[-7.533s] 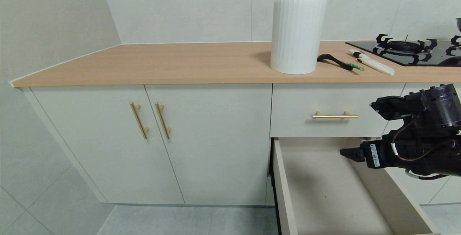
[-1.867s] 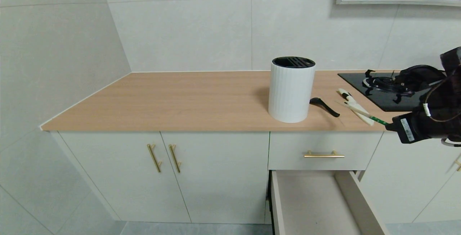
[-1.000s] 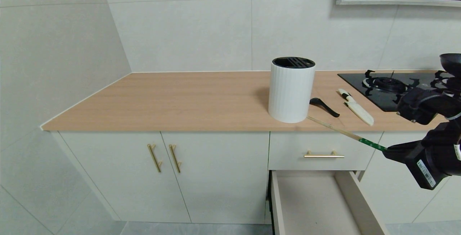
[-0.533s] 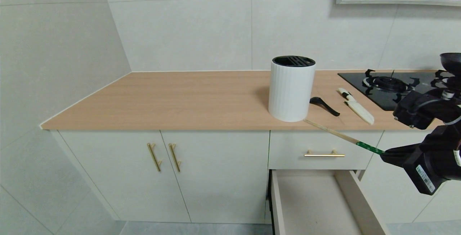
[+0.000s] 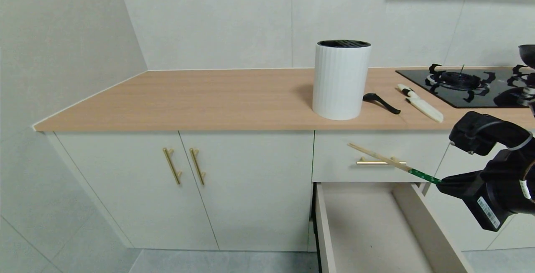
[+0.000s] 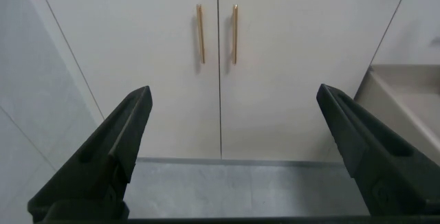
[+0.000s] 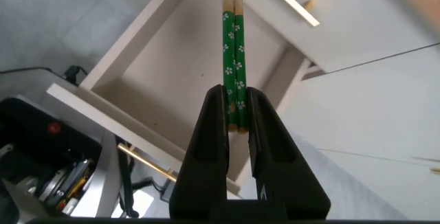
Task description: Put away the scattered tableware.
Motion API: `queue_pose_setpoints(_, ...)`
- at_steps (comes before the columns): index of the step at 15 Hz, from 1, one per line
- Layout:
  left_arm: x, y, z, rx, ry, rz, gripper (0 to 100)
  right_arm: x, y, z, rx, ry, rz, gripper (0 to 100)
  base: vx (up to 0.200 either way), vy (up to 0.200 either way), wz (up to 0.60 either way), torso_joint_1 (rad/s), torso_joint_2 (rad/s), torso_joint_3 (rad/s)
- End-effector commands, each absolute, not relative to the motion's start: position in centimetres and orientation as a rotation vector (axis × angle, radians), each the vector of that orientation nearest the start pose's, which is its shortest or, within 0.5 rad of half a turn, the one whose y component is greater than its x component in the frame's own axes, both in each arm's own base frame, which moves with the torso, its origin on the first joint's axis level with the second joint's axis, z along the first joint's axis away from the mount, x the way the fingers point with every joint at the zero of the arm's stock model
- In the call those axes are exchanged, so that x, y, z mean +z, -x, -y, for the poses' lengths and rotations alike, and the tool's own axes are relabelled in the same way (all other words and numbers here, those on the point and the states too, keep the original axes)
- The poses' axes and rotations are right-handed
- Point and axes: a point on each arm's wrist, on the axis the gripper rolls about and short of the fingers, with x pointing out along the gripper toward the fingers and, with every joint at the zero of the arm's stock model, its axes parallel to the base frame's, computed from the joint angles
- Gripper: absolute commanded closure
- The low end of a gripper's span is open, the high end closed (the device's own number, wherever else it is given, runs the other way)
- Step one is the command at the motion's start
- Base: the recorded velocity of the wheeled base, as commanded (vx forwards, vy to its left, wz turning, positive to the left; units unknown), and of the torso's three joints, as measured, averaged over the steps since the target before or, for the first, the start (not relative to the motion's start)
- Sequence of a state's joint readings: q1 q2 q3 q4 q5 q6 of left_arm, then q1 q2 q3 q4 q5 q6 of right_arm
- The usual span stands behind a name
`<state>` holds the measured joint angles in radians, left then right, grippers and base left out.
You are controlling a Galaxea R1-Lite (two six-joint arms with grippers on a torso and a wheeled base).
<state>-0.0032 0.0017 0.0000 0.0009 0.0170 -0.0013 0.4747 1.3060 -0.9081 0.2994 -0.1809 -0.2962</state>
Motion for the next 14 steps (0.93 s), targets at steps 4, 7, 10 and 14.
queue_pose_setpoints(4,7.6,2.3,0.0,0.014,0.002,-0.003,0,22.3,-17.4,-8.5,0.384,0.514,-0.634,100,0.000,0.000,0.00,-0.177,0.46,0.289)
queue_pose_setpoints(7,7.6,2.3,0.0,0.014,0.002,-0.003,0,22.1,-17.6,-8.6,0.385,0.517,-0.644,100,0.000,0.000,0.00,-0.149,0.45,0.302)
queue_pose_setpoints(10,7.6,2.3,0.0,0.014,0.002,-0.003,0,21.8,-17.8,-8.7,0.386,0.520,-0.655,100,0.000,0.000,0.00,-0.124,0.45,0.320)
queue_pose_setpoints(14,7.6,2.3,0.0,0.014,0.002,-0.003,0,21.2,-18.4,-9.1,0.389,0.528,-0.684,100,0.000,0.000,0.00,-0.039,0.17,0.116)
